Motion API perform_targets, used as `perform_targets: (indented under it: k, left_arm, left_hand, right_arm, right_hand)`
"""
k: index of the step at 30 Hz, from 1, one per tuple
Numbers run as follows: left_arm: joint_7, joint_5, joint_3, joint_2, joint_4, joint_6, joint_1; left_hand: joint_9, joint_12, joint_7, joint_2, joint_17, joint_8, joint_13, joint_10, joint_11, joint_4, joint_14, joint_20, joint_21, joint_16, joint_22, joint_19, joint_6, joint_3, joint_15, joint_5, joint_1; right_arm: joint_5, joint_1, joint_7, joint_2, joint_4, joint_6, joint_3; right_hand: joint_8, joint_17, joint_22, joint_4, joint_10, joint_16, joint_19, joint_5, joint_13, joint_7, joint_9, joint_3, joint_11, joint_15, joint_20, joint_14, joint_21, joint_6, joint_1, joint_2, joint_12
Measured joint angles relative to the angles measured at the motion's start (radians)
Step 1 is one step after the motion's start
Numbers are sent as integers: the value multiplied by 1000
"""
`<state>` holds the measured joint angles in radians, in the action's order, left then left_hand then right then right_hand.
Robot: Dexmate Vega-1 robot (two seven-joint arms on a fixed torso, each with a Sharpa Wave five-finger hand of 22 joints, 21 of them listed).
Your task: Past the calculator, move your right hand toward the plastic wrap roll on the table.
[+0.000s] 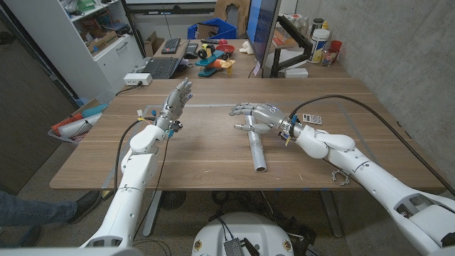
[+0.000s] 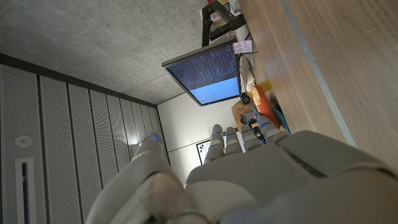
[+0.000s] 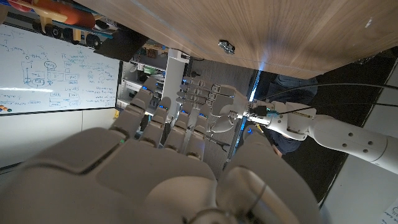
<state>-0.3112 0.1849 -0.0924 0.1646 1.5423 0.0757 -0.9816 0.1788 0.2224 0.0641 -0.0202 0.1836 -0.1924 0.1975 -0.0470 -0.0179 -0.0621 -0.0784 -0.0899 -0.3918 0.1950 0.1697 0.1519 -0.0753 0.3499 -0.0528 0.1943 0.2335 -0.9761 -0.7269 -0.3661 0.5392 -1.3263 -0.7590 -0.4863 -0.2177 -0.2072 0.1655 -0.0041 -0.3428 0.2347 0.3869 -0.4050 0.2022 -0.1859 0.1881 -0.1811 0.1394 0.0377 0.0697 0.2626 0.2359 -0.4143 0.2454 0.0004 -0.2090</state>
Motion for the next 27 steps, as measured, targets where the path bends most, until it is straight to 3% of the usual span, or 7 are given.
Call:
perform_targets:
  k: [27]
  left_arm:
    - [0, 2, 1, -6, -22, -2, 19]
  left_hand:
    - [0, 0, 0, 0, 0, 0, 0, 0, 0, 0, 0, -3, 10, 0, 5, -3, 0, 0, 0, 0, 0]
  right_arm:
    - [-42, 10, 11, 31, -13, 60, -48]
  right_hand:
    - [0, 0, 0, 0, 0, -7, 5, 0, 0, -5, 0, 0, 0, 0, 5, 0, -15, -6, 0, 0, 0]
